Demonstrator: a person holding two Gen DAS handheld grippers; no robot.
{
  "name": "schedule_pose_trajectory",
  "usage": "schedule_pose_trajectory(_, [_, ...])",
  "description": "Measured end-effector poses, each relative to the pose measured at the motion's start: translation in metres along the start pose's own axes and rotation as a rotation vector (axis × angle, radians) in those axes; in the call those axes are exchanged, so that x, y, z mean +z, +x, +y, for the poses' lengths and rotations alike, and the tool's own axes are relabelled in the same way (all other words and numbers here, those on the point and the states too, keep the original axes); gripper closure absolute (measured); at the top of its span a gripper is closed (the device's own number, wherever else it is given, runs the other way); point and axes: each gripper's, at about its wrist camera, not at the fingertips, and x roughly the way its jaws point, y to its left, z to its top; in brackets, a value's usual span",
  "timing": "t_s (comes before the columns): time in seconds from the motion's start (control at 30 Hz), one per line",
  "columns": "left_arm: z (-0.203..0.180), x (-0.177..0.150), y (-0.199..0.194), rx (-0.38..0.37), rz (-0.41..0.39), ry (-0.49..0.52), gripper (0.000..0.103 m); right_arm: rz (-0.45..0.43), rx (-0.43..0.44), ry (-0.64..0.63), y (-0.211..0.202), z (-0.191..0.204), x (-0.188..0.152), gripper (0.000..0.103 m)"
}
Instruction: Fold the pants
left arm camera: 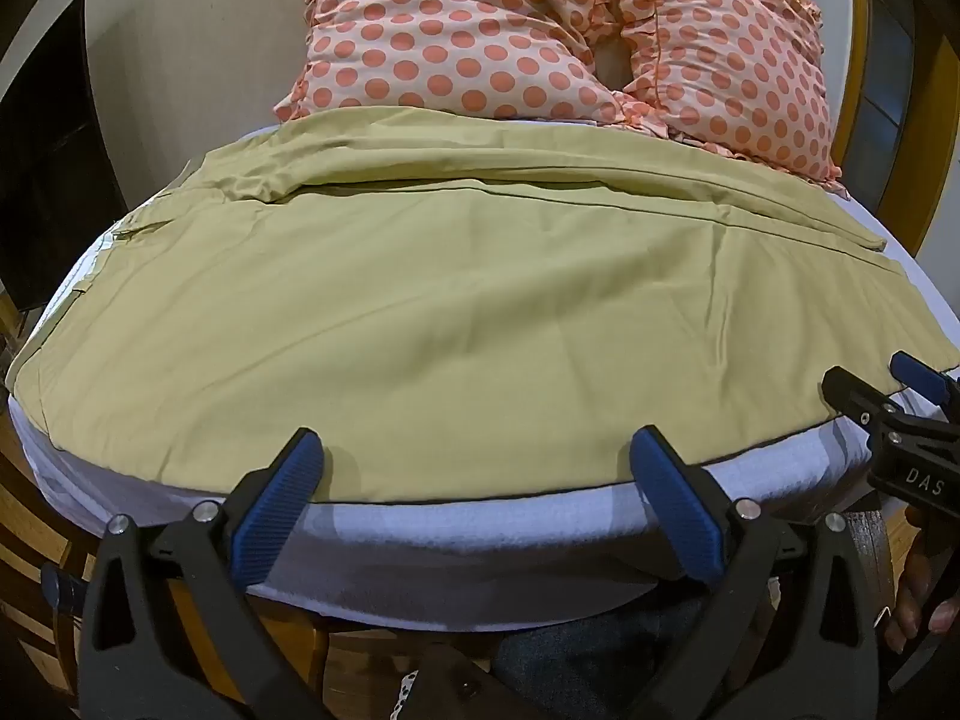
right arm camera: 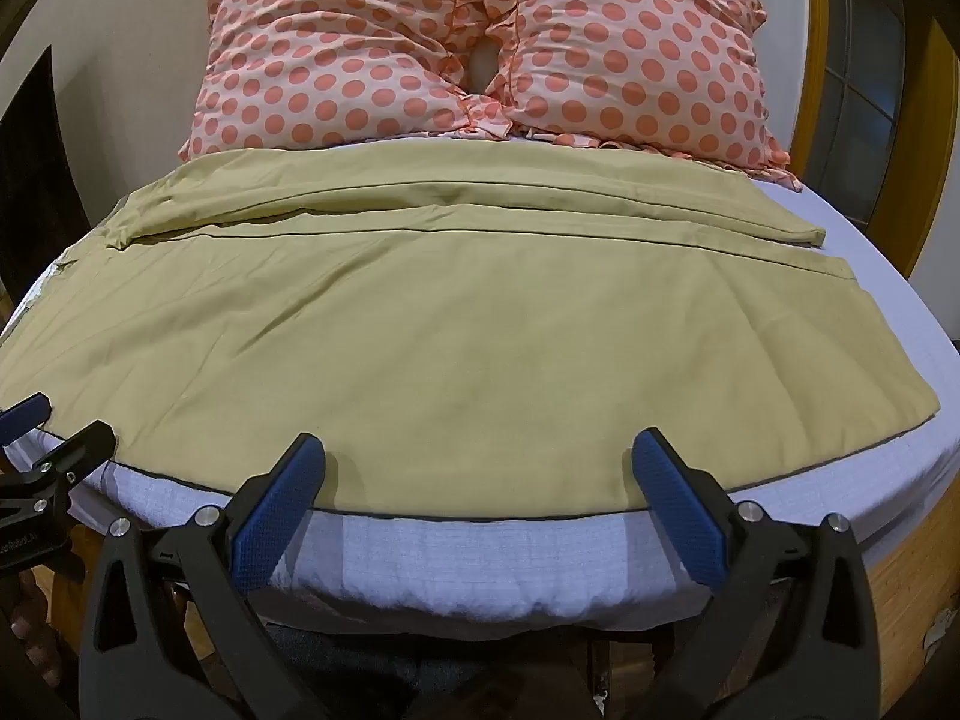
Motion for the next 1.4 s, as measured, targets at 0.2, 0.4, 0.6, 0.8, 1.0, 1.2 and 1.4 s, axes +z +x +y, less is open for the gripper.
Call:
schedule_pose_trajectory(0.2, [0.0000,0.0001,0.0001,0.001,0.001,0.001,0.002,0.000,0.000,0.000,0.0000,-0.0002,-0.0001,0.001])
schedule_pose_trajectory(0.4, [-0.0001,0.0001,0.0000,0.002,-0.002,0.001,0.002,-0.001,0.000,0.000,0.0000,-0.0005,-0.0004,0.001])
schedule_pose_trajectory(0.6, [-0.0001,0.0001,-0.0001,0.002,-0.005,0.001,0.002,-0.002,0.000,0.000,-0.0003,-0.0007,-0.0003,0.001])
schedule_pose_trajectory(0.8, [-0.0001,0.0002,-0.0001,0.002,-0.005,0.002,0.002,-0.003,0.000,0.000,-0.0005,-0.0006,-0.0004,0.001])
schedule_pose_trajectory(1.0, [-0.0001,0.0002,-0.0001,0.002,-0.007,0.001,0.002,-0.004,0.000,0.000,-0.0007,-0.0005,-0.0004,0.001])
schedule_pose_trajectory(1.2, [-0.0001,0.0001,-0.0003,0.002,-0.008,0.002,0.002,-0.005,0.000,0.000,-0.0011,-0.0006,-0.0006,0.001])
schedule_pose_trajectory(1.4, [-0.0001,0.0001,-0.0003,0.003,-0.009,0.002,0.002,-0.006,0.000,-0.001,-0.0013,-0.0005,-0.0005,0.001])
